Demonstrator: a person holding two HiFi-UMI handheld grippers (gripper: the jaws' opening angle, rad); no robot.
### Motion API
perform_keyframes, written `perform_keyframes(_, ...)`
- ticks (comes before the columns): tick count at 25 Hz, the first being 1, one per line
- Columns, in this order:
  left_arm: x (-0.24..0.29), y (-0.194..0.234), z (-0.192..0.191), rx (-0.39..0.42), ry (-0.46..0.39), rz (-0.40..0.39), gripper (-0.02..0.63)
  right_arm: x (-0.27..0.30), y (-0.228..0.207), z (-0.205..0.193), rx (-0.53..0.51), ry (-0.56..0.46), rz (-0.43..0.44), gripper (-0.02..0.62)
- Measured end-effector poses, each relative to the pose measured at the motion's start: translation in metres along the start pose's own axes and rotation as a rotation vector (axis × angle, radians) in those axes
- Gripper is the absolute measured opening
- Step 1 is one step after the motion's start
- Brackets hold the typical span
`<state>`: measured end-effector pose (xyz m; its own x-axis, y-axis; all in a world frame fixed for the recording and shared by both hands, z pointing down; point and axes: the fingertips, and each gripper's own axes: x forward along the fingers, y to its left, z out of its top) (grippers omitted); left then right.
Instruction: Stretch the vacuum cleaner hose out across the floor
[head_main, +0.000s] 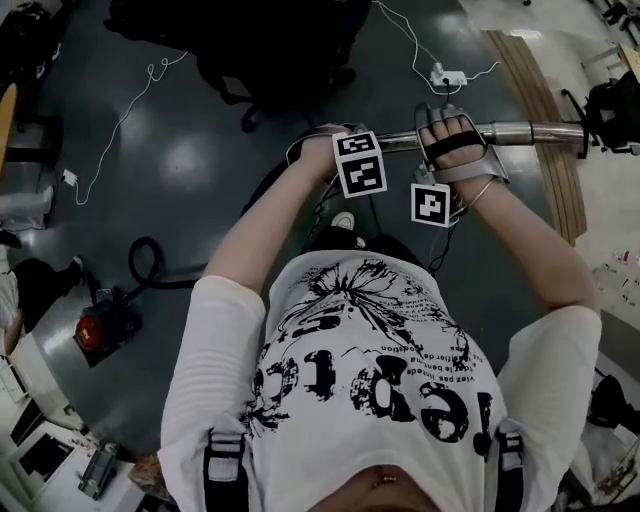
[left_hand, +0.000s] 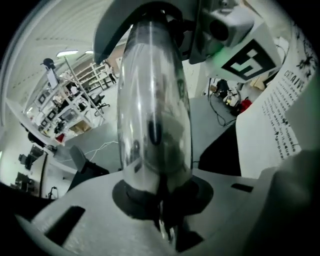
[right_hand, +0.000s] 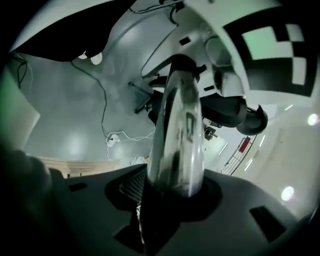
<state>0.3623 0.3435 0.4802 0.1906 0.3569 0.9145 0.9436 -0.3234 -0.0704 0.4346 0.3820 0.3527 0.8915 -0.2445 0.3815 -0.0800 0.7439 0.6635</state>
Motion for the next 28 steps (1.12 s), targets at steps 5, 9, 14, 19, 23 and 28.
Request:
perform_keyframes(5, -0.001, -0.011, 0.013, -0.004, -0.065, -0.291, 0.071, 0.022, 0.021, -0.005, 0.052, -0.041, 0.173, 0.124)
perform_keyframes(9, -0.001, -0.032, 0.033, 0.005, -0.070, -0.501, 0.067, 0.018, 0.054, -0.010, 0.057, -0.113, 0.350, 0.083)
perform_keyframes(14, 0.016, -0.082, 0.074, -0.018, -0.104, -0.846, 0.069, 0.007, 0.112, -0.023, 0.007, -0.226, 0.558, 0.067)
perform_keyframes(19, 0.067, -0.065, 0.158, -0.092, -0.205, -0.806, 0.069, 0.027, 0.180, -0.081, -0.037, -0.253, 0.698, 0.066)
perform_keyframes(23, 0.124, -0.042, 0.231, -0.260, -0.258, -0.608, 0.217, 0.043, 0.239, -0.138, -0.102, -0.218, 0.750, 0.066)
perform_keyframes(28, 0.162, 0.005, 0.275, -0.322, -0.347, -0.224, 0.500, 0.049, 0.321, -0.186, -0.141, -0.272, 0.956, 0.064)
